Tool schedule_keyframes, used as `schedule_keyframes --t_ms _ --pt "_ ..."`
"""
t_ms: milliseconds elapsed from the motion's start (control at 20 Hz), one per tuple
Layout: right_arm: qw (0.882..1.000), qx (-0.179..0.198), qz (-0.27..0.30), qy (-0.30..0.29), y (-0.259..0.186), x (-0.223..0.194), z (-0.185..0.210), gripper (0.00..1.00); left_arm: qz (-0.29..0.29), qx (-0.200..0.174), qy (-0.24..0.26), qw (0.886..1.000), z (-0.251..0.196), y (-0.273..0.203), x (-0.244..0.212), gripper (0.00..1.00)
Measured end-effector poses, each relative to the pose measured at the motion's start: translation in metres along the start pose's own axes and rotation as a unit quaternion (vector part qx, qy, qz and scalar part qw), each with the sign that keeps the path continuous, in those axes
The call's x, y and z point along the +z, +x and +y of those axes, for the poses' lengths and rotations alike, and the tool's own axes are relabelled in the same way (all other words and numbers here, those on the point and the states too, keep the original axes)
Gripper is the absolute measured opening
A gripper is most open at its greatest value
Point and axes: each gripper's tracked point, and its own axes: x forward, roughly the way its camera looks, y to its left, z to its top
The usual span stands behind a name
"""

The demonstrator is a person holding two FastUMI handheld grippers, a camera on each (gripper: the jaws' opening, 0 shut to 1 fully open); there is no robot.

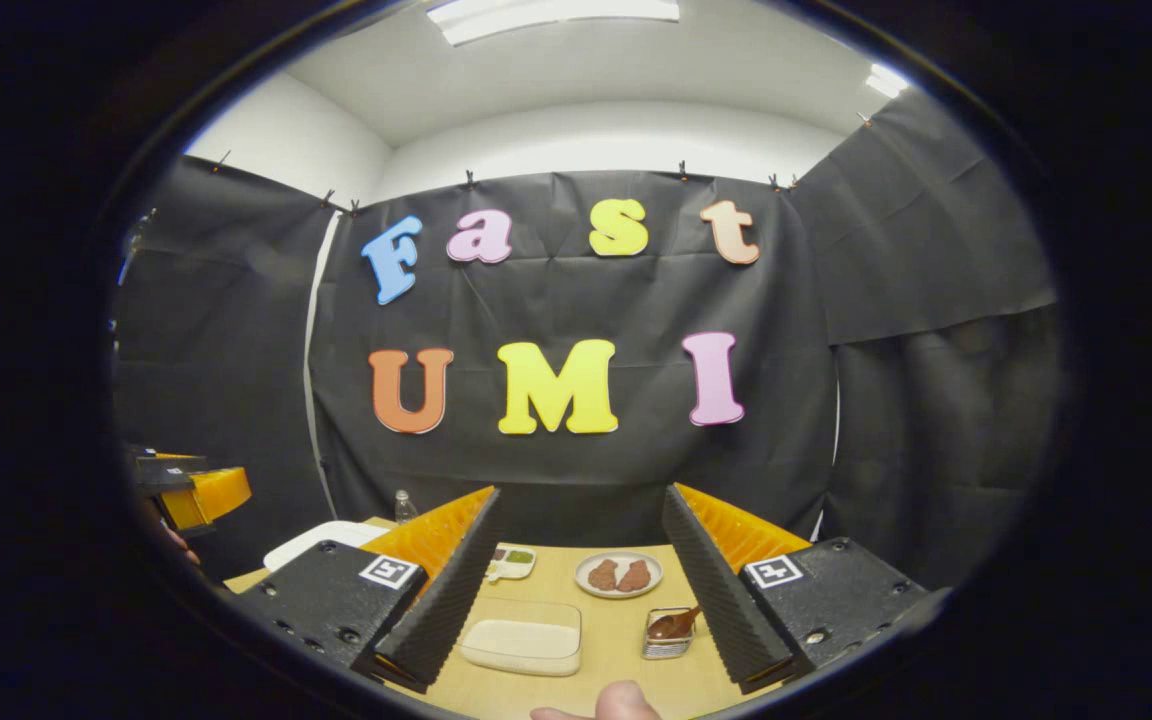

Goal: Close the left gripper, press the button to open the rice cooker; take a wooden spoon from the chopstick holder with the right hand, scoop a spoonful of rice and pour it into the rice cooker, then put the wooden spoon back into the chopstick holder.

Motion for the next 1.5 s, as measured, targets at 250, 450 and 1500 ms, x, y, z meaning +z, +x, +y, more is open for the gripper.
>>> schedule_keyframes --t_ms 250,450,1500 --pt "1.000 0.002 -0.001 0.002 0.005 -0.001 -0.003 1.00 0.008 0.003 -0.004 1.000 0.000 0.004 -0.004 0.95" --pt "1.000 0.003 0.000 0.004 0.012 -0.003 -0.004 1.00 0.019 0.006 -0.008 1.000 0.001 0.009 -0.011 0.95" --pt "0.999 0.001 0.035 -0.016 0.081 -0.029 -0.012 1.00 0.303 -0.017 -0.039 0.952 0.100 0.124 -0.143 0.35"
